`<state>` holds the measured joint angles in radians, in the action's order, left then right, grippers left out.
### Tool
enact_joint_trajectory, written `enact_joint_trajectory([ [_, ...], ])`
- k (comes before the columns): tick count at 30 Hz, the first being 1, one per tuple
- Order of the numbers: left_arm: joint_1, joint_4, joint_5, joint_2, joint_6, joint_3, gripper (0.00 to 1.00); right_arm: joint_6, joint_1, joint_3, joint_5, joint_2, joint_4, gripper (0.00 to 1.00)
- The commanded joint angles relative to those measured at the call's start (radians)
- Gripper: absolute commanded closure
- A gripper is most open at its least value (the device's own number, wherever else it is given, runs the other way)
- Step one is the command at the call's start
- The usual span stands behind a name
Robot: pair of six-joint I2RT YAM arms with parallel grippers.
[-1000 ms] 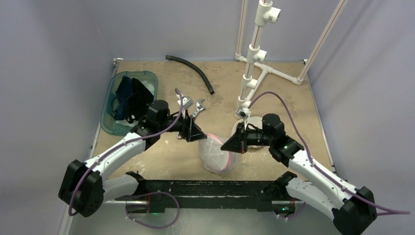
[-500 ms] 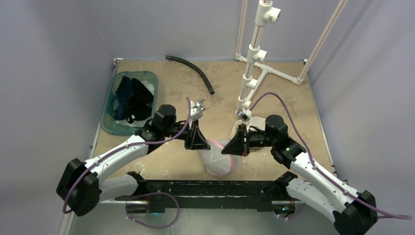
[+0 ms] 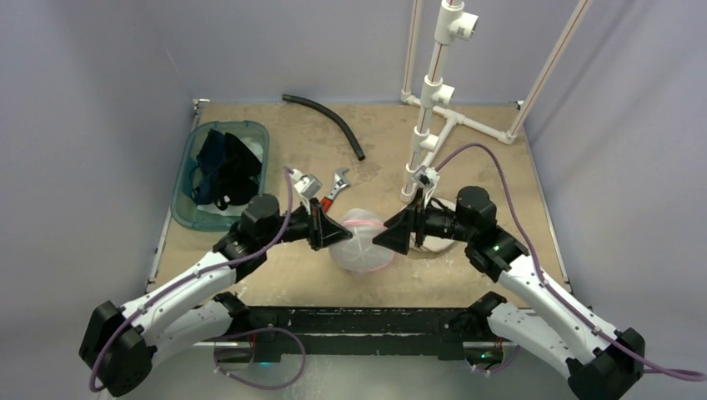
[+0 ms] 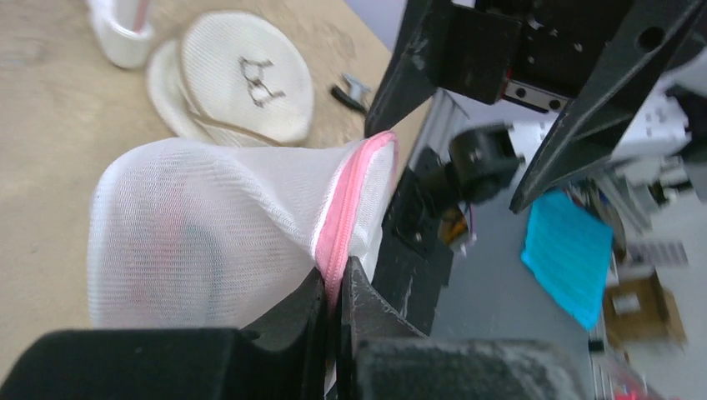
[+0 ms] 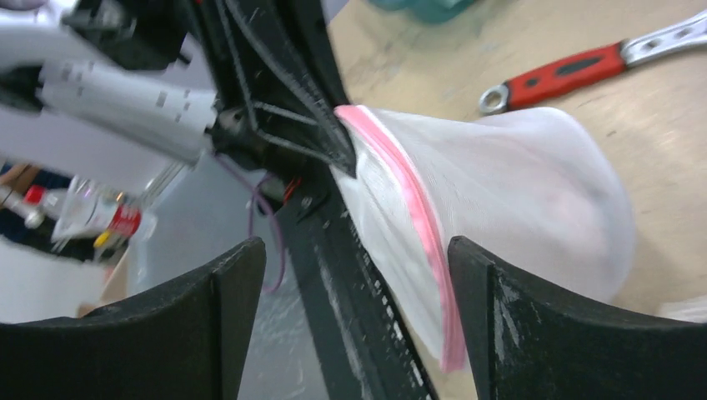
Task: Unzip the laundry bag and remove the bra
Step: Unzip the laundry bag at the center of the board.
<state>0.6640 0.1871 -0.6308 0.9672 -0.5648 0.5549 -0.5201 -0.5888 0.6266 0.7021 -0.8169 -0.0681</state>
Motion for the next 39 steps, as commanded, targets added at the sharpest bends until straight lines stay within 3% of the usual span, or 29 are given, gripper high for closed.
enact_joint_trajectory([
  [1, -0.002, 0.138, 0.347, -0.141, -0.223, -0.066, 1.0, 0.015, -0.004, 0.098, -0.248, 0.046, 0.103, 0.15],
  [5, -0.003, 0.156, 0.547, -0.224, -0.401, -0.142, 1.0, 0.011, -0.003, 0.115, -0.456, 0.112, 0.142, 0.15],
  [9, 0.009, 0.219, 0.704, -0.279, -0.586, -0.245, 1.0, -0.008, -0.004, 0.069, -0.488, 0.177, 0.113, 0.19],
  [14, 0.079, 0.168, 0.911, -0.299, -0.686, -0.264, 1.0, -0.037, -0.025, -0.005, -0.498, 0.177, 0.079, 0.27],
  [17, 0.128, 0.146, 1.006, -0.276, -0.762, -0.262, 1.0, -0.08, -0.153, -0.073, -0.615, 0.144, 0.025, 0.3],
  [19, 0.163, 0.122, 1.058, -0.246, -0.811, -0.249, 1.0, -0.113, -0.303, -0.098, -0.786, 0.096, -0.015, 0.31],
  [23, 0.2, 0.041, 1.129, -0.214, -0.894, -0.228, 1.0, -0.153, -0.49, -0.142, -0.973, -0.003, -0.112, 0.35],
  [28, 0.207, -0.098, 1.173, -0.227, -0.969, -0.22, 1.0, -0.114, -0.531, -0.209, -0.984, -0.112, -0.283, 0.49],
  [33, 0.206, -0.267, 1.212, -0.225, -1.007, -0.167, 1.0, -0.034, -0.573, -0.247, -0.972, -0.189, -0.436, 0.5],
  [39, 0.207, -0.312, 1.205, -0.205, -1.037, -0.148, 1.0, -0.006, -0.582, -0.213, -0.995, -0.323, -0.497, 0.5],
])
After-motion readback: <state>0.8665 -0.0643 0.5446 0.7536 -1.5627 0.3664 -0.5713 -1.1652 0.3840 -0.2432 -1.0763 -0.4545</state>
